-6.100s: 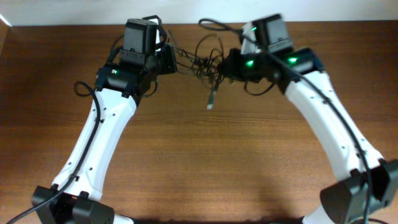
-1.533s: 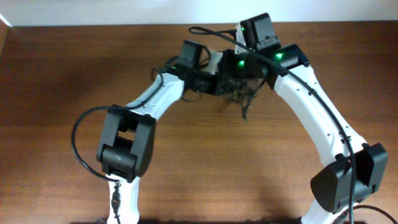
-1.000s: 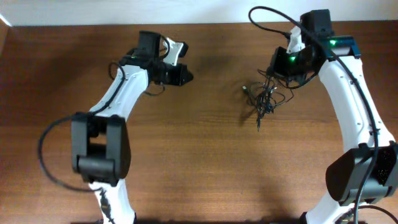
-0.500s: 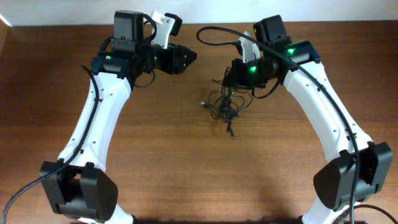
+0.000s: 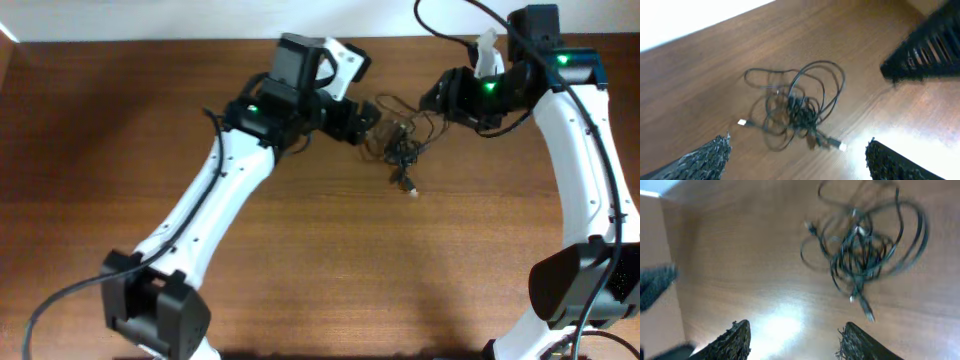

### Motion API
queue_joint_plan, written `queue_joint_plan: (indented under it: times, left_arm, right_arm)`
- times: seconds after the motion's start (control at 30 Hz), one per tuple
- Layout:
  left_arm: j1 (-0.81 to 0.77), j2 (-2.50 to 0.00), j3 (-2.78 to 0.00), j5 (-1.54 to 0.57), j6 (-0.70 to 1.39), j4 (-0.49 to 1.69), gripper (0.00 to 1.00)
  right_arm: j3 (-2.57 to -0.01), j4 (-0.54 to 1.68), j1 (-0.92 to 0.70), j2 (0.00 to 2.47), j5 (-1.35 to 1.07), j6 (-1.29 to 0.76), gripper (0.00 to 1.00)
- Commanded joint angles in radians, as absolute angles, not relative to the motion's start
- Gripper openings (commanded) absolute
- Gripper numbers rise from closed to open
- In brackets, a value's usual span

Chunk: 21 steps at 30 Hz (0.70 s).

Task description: Untangle cables

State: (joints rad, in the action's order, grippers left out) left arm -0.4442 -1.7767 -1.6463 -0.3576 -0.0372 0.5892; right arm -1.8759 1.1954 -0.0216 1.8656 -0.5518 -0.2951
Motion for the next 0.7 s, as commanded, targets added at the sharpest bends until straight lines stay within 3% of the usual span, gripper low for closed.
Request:
queue_joint_plan:
  times: [0.0,0.2,0.53,0.63,0.67]
  left_arm:
    - [-0.469,-1.896,-1.654,-0.467,-0.033,0.506,0.89]
    - [-0.498,-2.089,-1.654,-0.549,0.076,0.333,0.88]
    - [-0.606,-2.305,-1.655,-0.237,0.123,0.217,0.91]
    - [-0.606,-2.34,-1.654,-0.235,0.123,0.21,0.84]
    - [-0.607,-2.352,-1.654,-0.235,0.123,0.218,0.76]
  right_arm:
    - [-1.889,1.242,-0.046,1.847,-0.559,-0.231,0.61]
    - [-1.889,1.242,0.017,1.848,-0.455,-0.236,0.65]
    - [-1.883,1.245,0.046,1.848,-0.429,-0.23,0.69]
    - [-1.883,1.253,0.046,1.848,-0.429,-0.218,0.7]
    - [-1.883,1.257,0.046,1.848,-0.429,-0.216,0.7]
